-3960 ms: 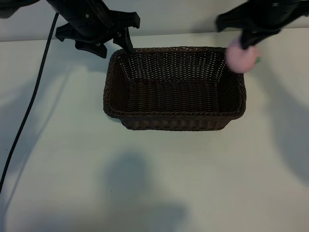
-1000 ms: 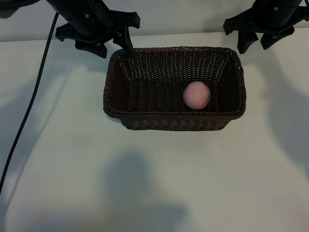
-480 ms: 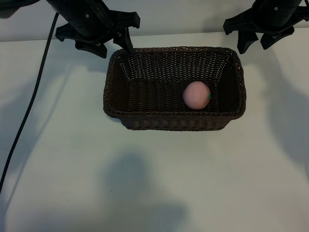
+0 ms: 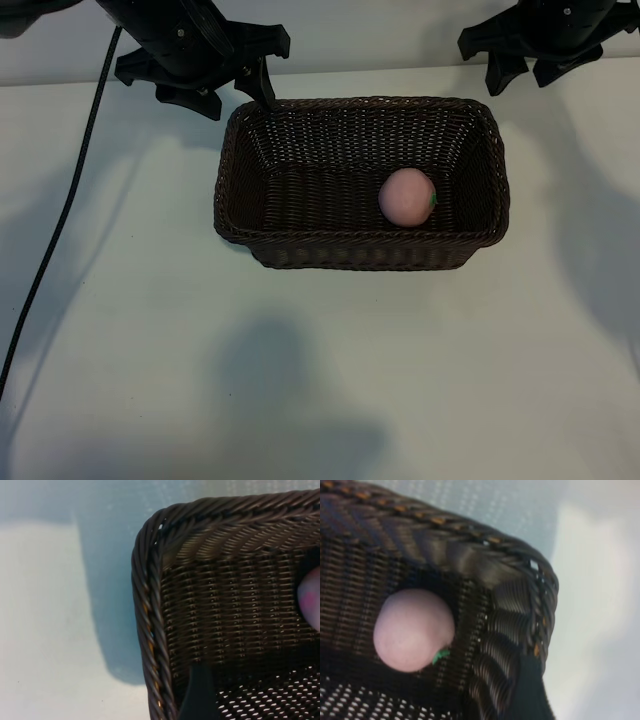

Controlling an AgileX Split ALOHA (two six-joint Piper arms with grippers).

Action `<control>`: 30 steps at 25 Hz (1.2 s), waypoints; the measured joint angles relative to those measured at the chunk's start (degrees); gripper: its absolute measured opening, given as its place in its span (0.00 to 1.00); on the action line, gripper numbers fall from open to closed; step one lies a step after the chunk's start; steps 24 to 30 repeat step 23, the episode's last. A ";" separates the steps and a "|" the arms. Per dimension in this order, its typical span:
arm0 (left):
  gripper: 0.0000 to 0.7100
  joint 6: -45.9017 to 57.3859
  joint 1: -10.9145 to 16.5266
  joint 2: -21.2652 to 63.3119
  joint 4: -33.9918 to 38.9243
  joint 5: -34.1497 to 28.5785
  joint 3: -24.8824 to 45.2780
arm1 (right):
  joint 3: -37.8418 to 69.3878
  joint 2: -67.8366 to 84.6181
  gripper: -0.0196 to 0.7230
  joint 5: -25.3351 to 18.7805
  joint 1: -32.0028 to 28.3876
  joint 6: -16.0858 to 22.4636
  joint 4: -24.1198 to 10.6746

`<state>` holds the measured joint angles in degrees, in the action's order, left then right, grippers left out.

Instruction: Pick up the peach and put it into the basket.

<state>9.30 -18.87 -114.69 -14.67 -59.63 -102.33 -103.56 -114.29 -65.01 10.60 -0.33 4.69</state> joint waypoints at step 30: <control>0.82 -0.20 0.00 0.00 0.00 0.00 0.00 | 0.00 0.00 0.72 0.45 0.00 -0.05 0.00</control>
